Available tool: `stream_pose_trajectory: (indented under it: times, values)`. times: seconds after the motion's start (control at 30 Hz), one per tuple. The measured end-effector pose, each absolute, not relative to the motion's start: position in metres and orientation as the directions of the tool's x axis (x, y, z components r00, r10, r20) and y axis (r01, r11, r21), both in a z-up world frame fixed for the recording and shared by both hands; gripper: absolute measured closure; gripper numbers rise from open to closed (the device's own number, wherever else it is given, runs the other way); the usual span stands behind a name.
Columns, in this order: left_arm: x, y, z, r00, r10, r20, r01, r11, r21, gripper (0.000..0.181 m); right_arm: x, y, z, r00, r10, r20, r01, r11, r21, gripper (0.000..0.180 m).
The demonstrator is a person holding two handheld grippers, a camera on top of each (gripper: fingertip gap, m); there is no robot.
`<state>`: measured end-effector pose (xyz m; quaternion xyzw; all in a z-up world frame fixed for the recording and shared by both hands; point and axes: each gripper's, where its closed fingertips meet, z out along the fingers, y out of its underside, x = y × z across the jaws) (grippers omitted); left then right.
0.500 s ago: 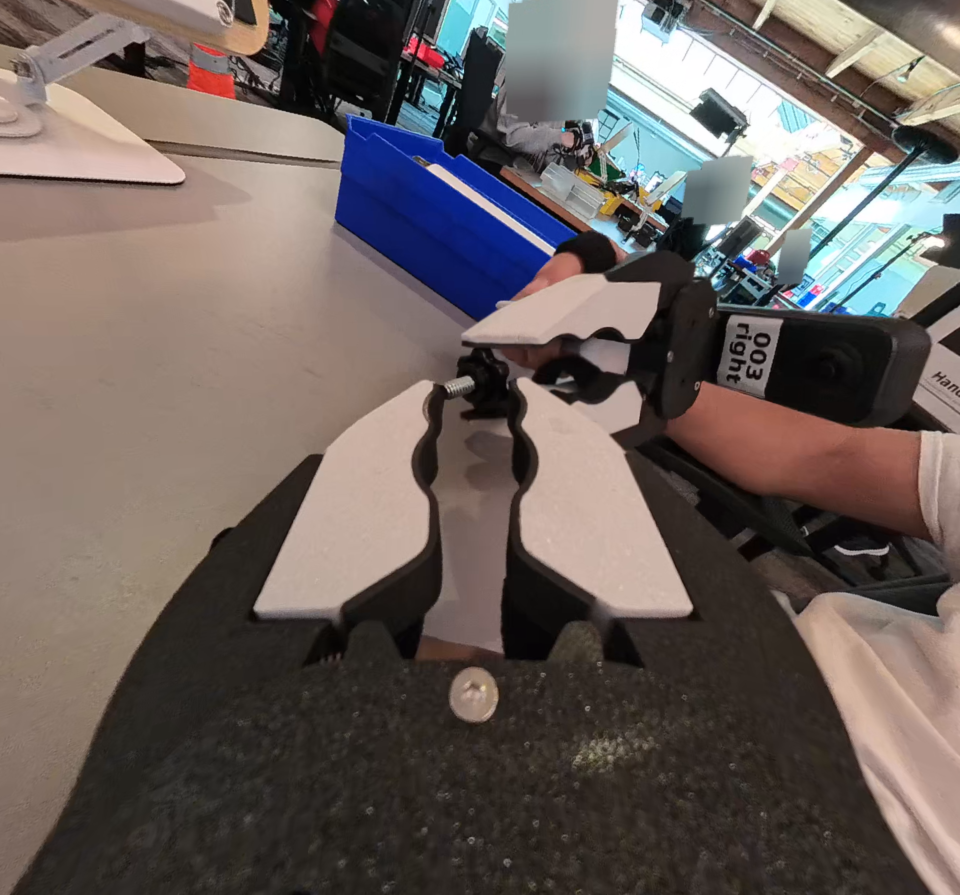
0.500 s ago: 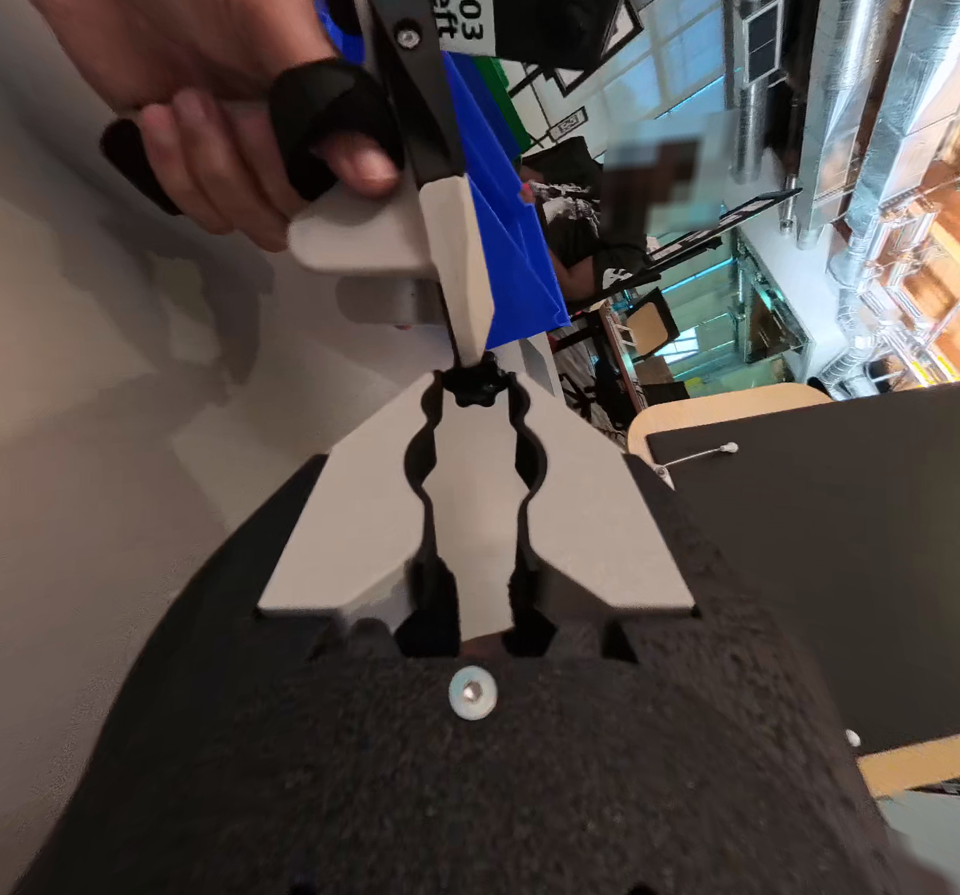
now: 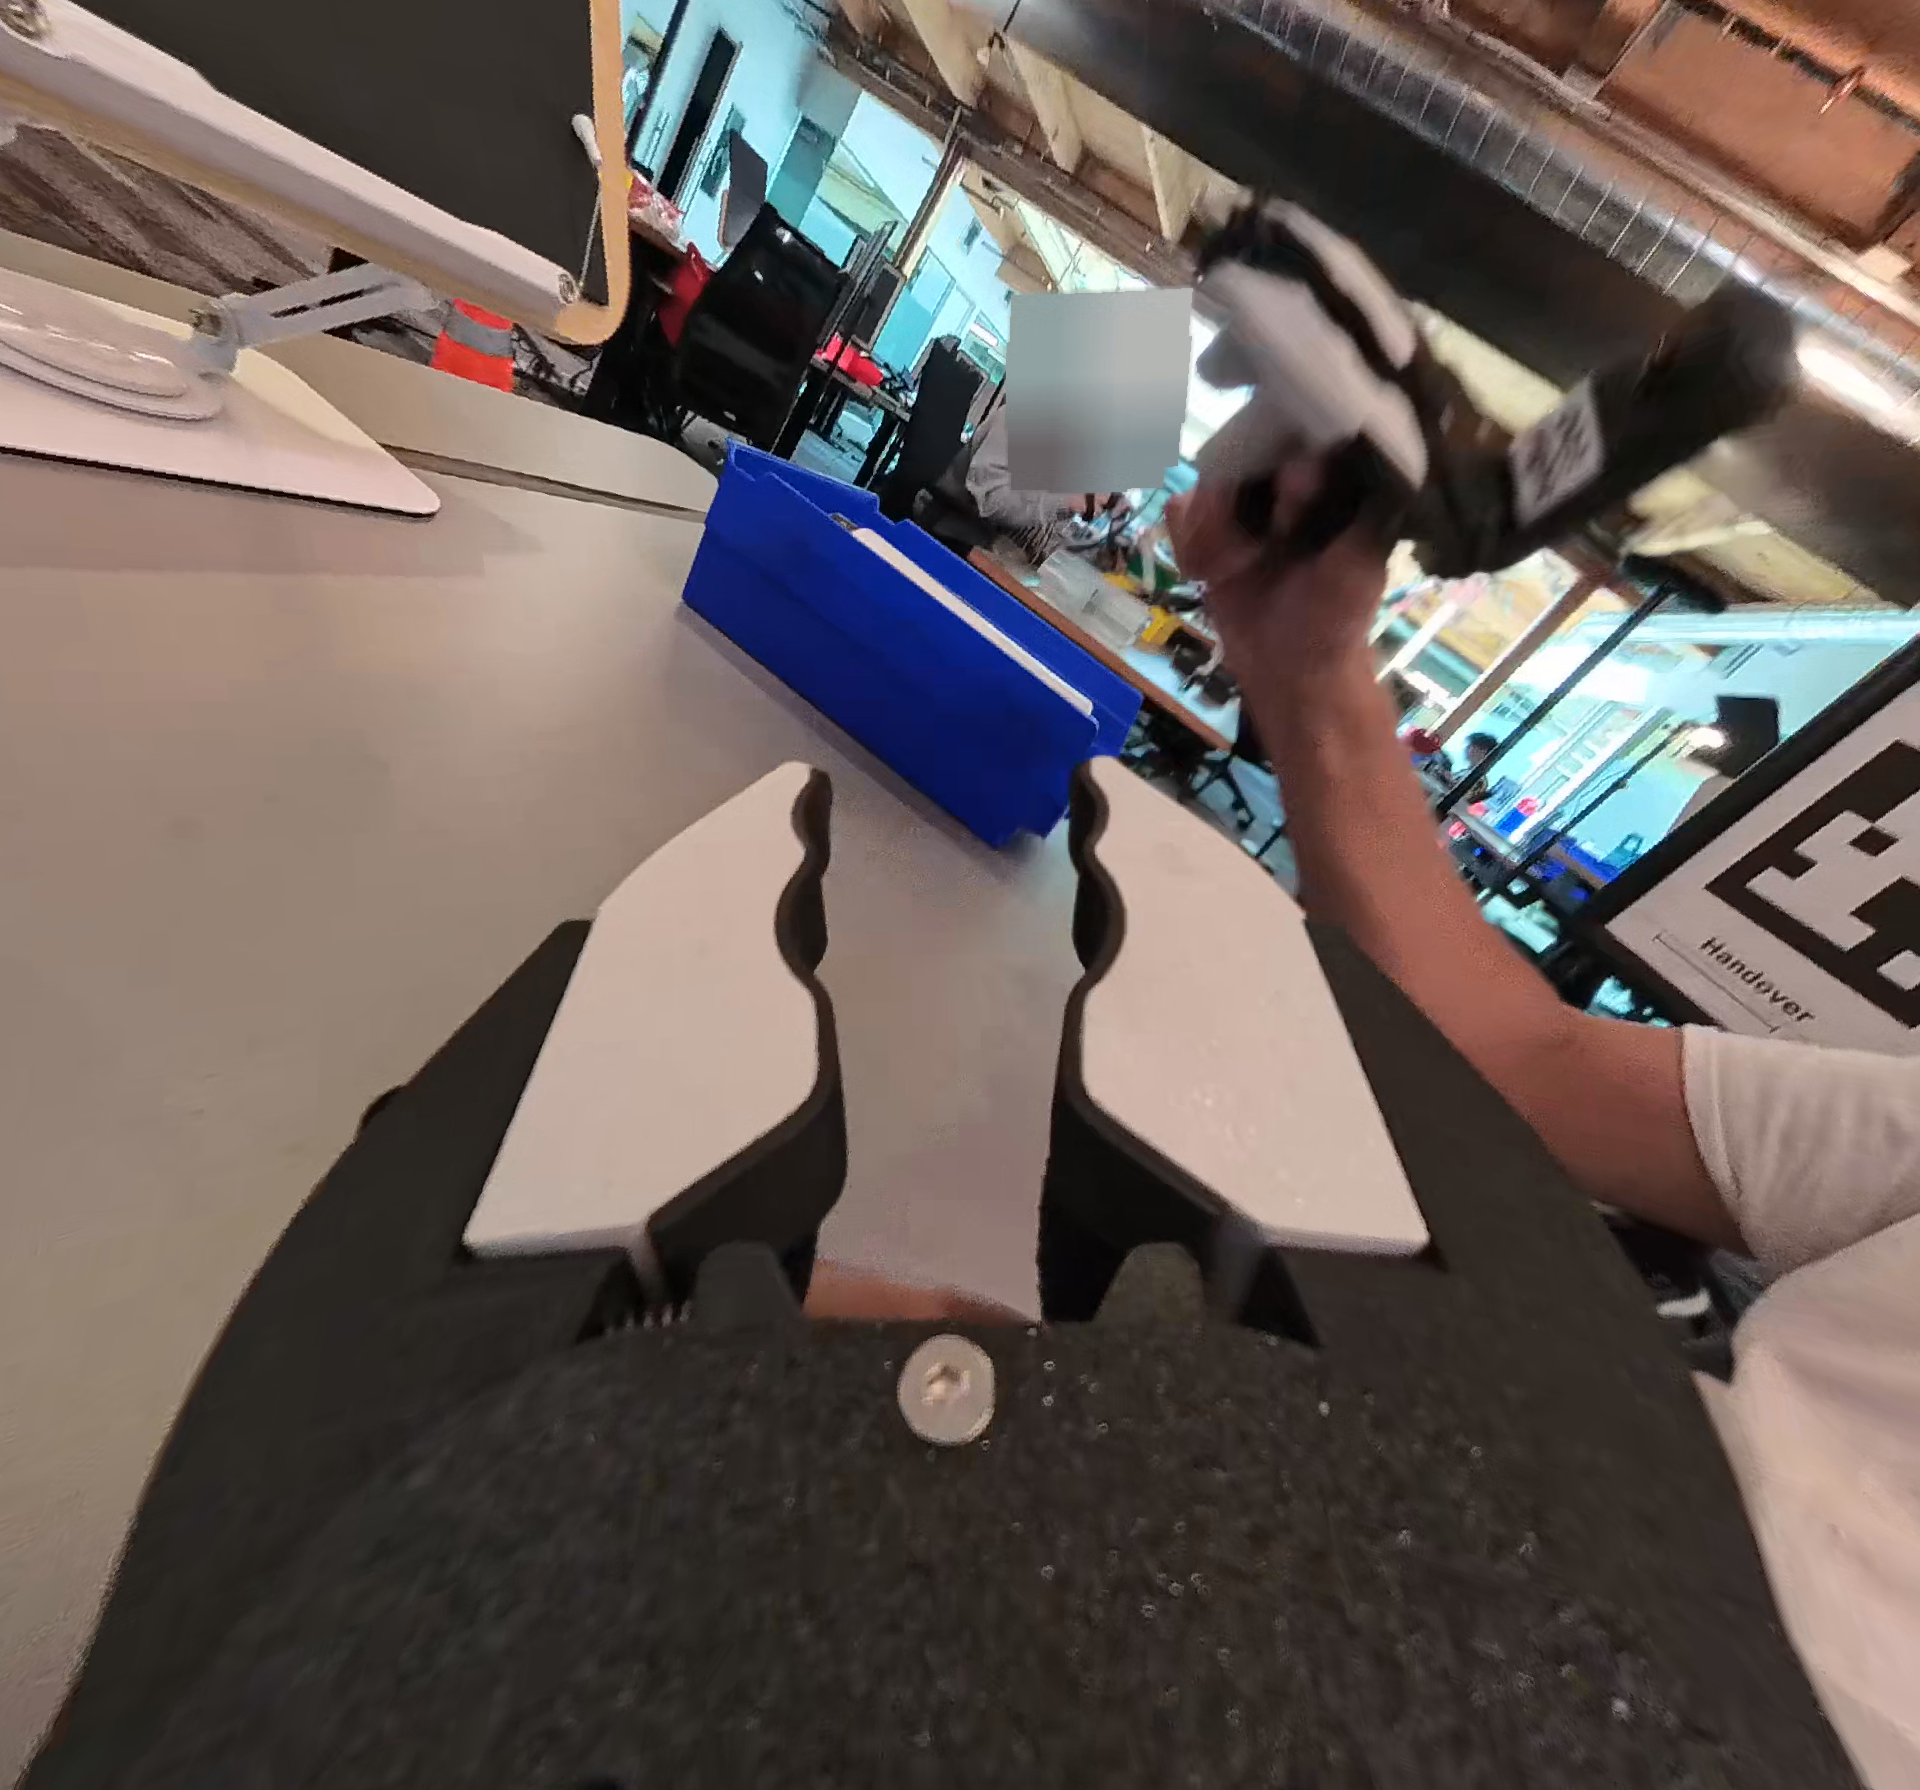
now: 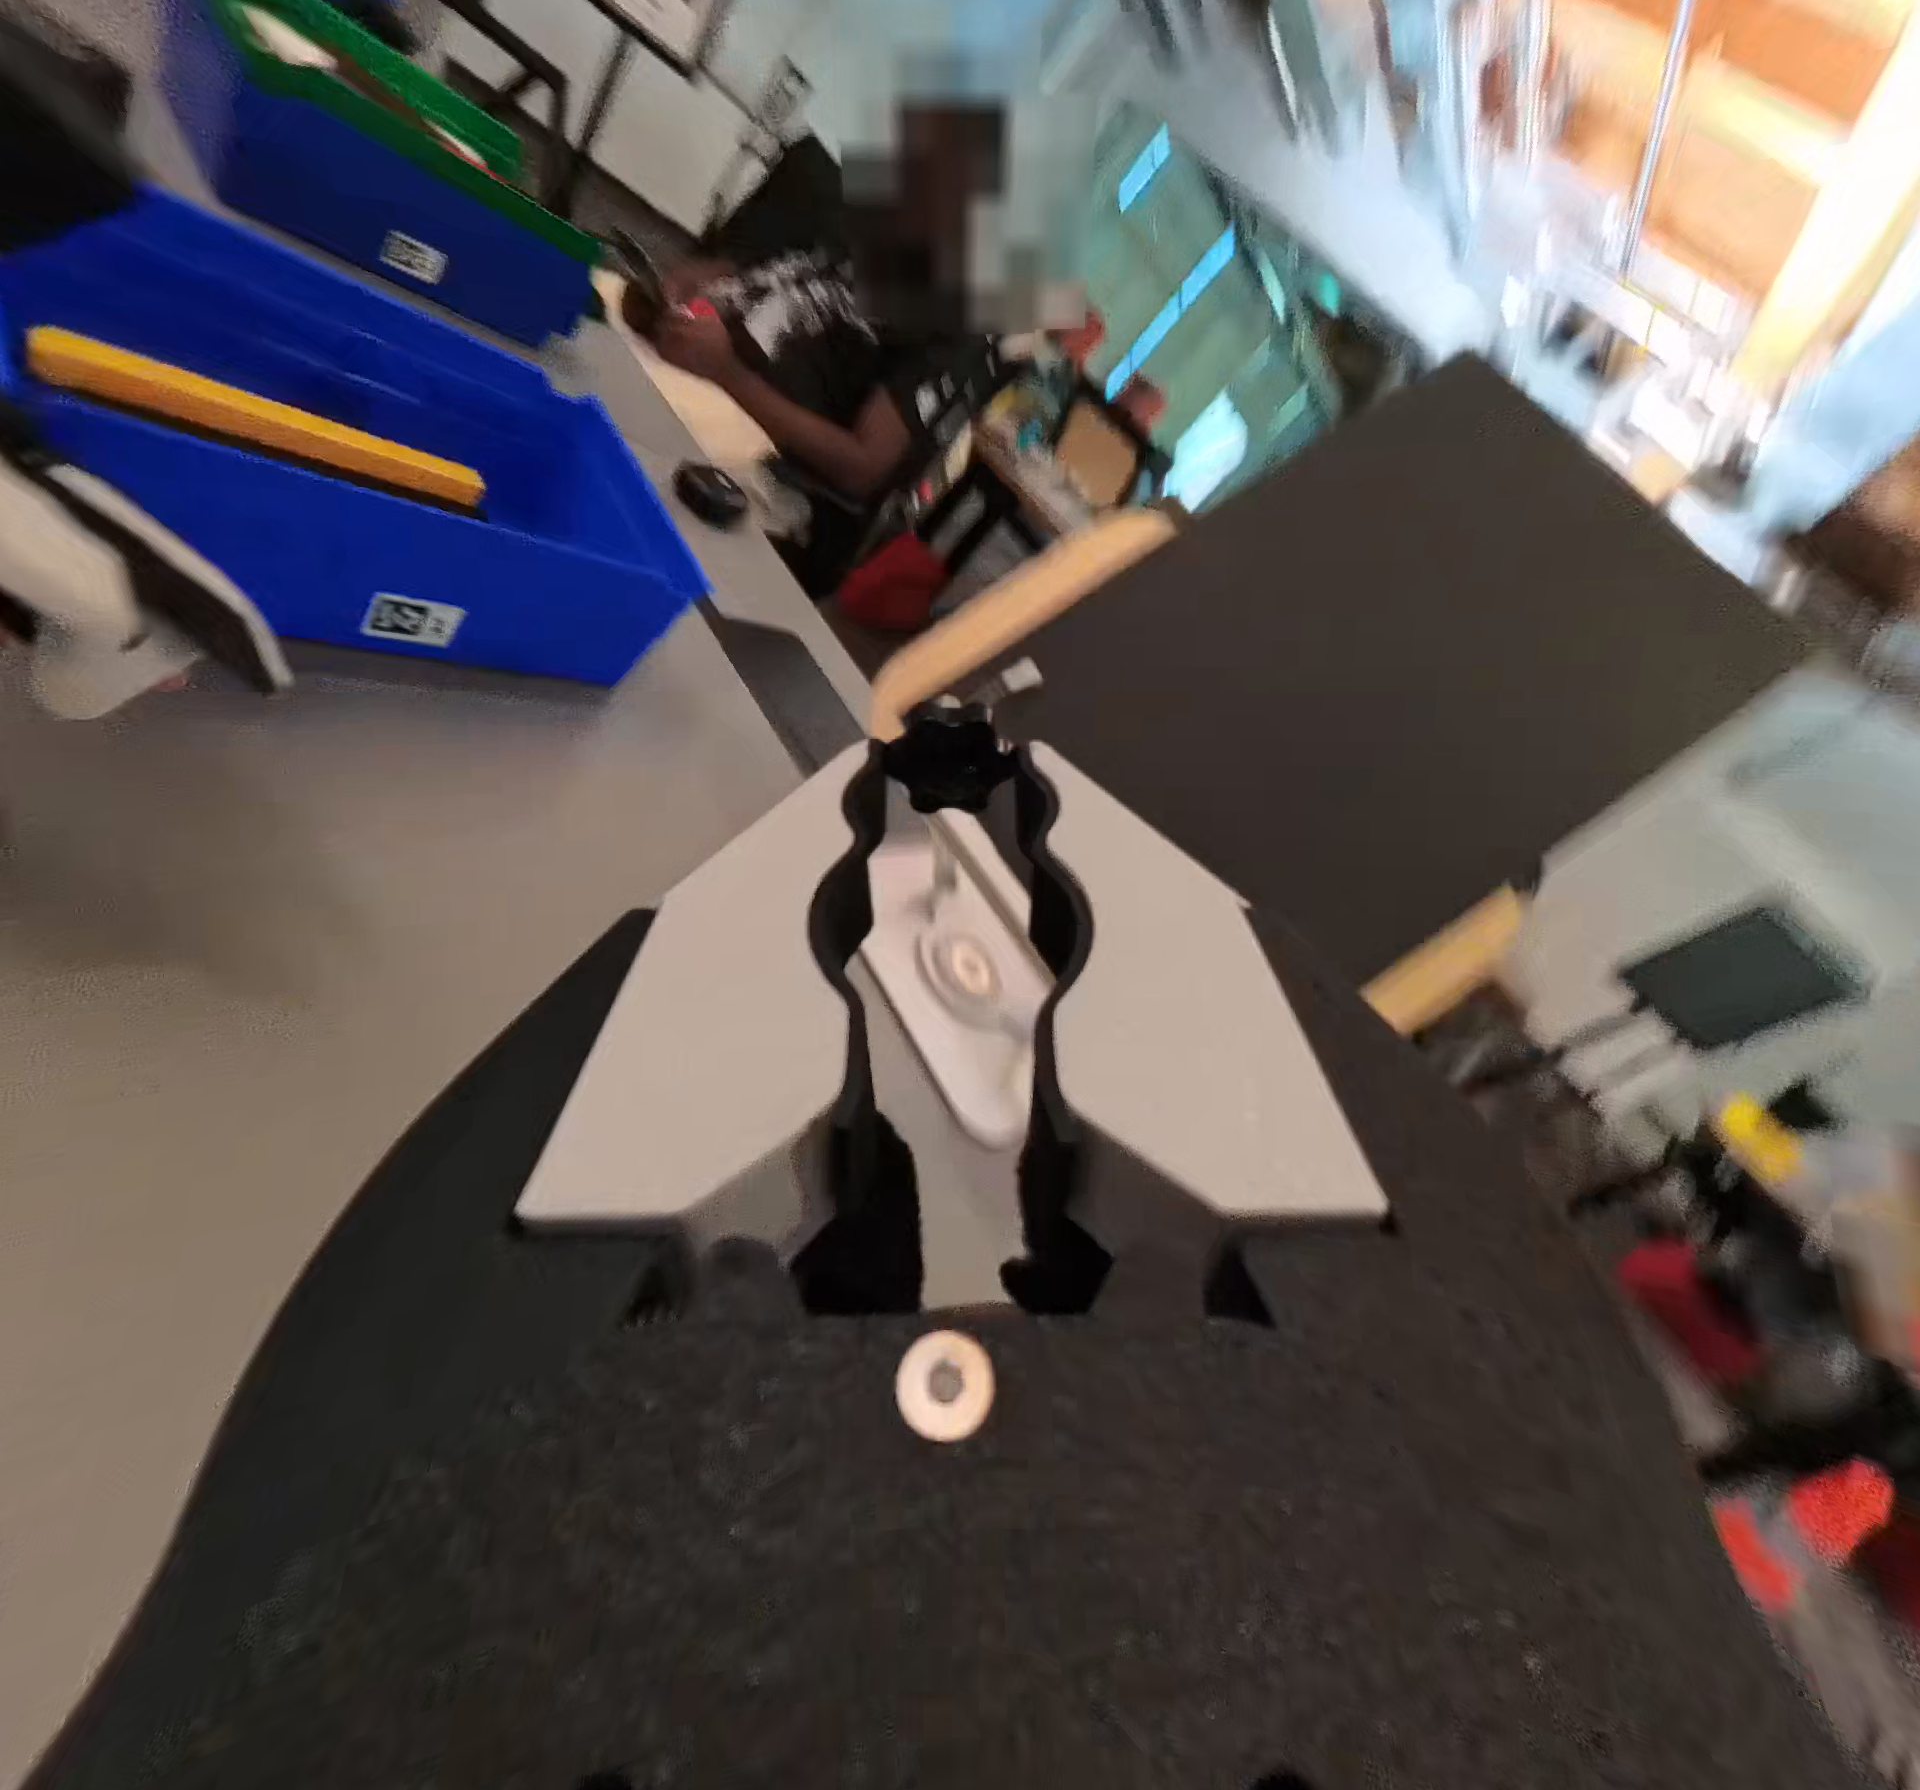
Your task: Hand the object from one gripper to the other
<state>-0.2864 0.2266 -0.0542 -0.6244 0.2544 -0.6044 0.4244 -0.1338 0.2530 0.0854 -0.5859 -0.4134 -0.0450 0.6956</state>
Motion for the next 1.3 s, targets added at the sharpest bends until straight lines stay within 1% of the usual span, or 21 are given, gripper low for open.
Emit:
stream_pose_trajectory:
  times: [0.07, 0.1, 0.13, 0.2, 0.27, 0.3, 0.37, 0.5, 0.57, 0.63, 0.7, 0.83, 0.9, 1.13, 1.2, 1.23, 1.27, 1.3]
  values:
    - [-0.283, 0.220, -0.060, 0.162, -0.852, 0.499, 0.136, -0.481, -0.866, 0.138, -0.071, 0.254, 0.094, 0.741, 0.482, 0.468, 0.503, 0.063, -0.862, 0.155]
    - [-0.282, 0.214, -0.063, 0.164, -0.863, 0.478, 0.091, -0.470, -0.878, 0.138, -0.035, 0.251, 0.086, 0.795, 0.486, 0.364, 0.460, -0.090, -0.883, 0.155]
    - [-0.282, 0.207, -0.066, 0.162, -0.872, 0.463, 0.058, -0.460, -0.886, 0.138, 0.002, 0.247, 0.071, 0.842, 0.462, 0.278, 0.418, -0.233, -0.878, 0.155]
    - [-0.284, 0.195, -0.071, 0.180, -0.877, 0.445, 0.028, -0.447, -0.894, 0.138, 0.072, 0.232, 0.024, 0.905, 0.384, 0.183, 0.368, -0.492, -0.789, 0.155]
    - [-0.289, 0.185, -0.072, 0.207, -0.884, 0.418, 0.010, -0.426, -0.905, 0.139, 0.116, 0.205, -0.029, 0.930, 0.358, 0.081, 0.326, -0.705, -0.630, 0.156]
    - [-0.291, 0.180, -0.073, 0.222, -0.890, 0.398, -0.001, -0.409, -0.913, 0.139, 0.129, 0.191, -0.052, 0.936, 0.349, 0.046, 0.317, -0.779, -0.541, 0.156]
    - [-0.295, 0.174, -0.078, 0.260, -0.897, 0.357, -0.026, -0.376, -0.926, 0.141, 0.145, 0.172, -0.083, 0.950, 0.313, -0.004, 0.284, -0.867, -0.409, 0.156]
    - [-0.299, 0.165, -0.089, 0.269, -0.901, 0.340, -0.086, -0.374, -0.924, 0.141, 0.147, 0.156, -0.119, 0.953, 0.300, -0.048, 0.282, -0.932, -0.226, 0.155]
    - [-0.300, 0.165, -0.091, 0.271, -0.905, 0.328, -0.099, -0.365, -0.926, 0.141, 0.147, 0.153, -0.130, 0.952, 0.305, -0.029, 0.297, -0.943, -0.148, 0.155]
    - [-0.299, 0.166, -0.094, 0.272, -0.907, 0.323, -0.113, -0.363, -0.925, 0.141, 0.141, 0.155, -0.137, 0.949, 0.314, -0.036, 0.309, -0.944, -0.115, 0.155]
    - [-0.298, 0.165, -0.097, 0.266, -0.909, 0.322, -0.128, -0.364, -0.922, 0.141, 0.141, 0.161, -0.145, 0.942, 0.334, 0.000, 0.333, -0.939, -0.081, 0.155]
    - [-0.296, 0.163, -0.099, 0.266, -0.918, 0.294, -0.157, -0.342, -0.927, 0.141, 0.147, 0.161, -0.165, 0.946, 0.324, 0.018, 0.324, -0.946, 0.006, 0.155]
    - [-0.295, 0.163, -0.102, 0.269, -0.921, 0.280, -0.173, -0.332, -0.927, 0.141, 0.151, 0.161, -0.171, 0.946, 0.323, 0.024, 0.323, -0.946, 0.032, 0.156]
    - [-0.291, 0.159, -0.108, 0.269, -0.931, 0.246, -0.218, -0.308, -0.926, 0.141, 0.151, 0.165, -0.170, 0.943, 0.333, 0.013, 0.334, -0.943, -0.021, 0.153]
    - [-0.291, 0.160, -0.108, 0.272, -0.931, 0.243, -0.219, -0.306, -0.927, 0.141, 0.149, 0.161, -0.163, 0.948, 0.319, -0.014, 0.319, -0.947, -0.032, 0.137]
    - [-0.291, 0.160, -0.108, 0.275, -0.930, 0.243, -0.215, -0.306, -0.927, 0.141, 0.150, 0.160, -0.155, 0.952, 0.306, -0.010, 0.305, -0.951, -0.051, 0.134]
    - [-0.292, 0.161, -0.107, 0.278, -0.930, 0.241, -0.213, -0.305, -0.928, 0.141, 0.150, 0.163, -0.143, 0.955, 0.296, 0.001, 0.294, -0.951, -0.098, 0.132]
    - [-0.292, 0.162, -0.107, 0.282, -0.929, 0.240, -0.211, -0.304, -0.929, 0.141, 0.145, 0.167, -0.127, 0.954, 0.299, -0.002, 0.294, -0.941, -0.169, 0.131]
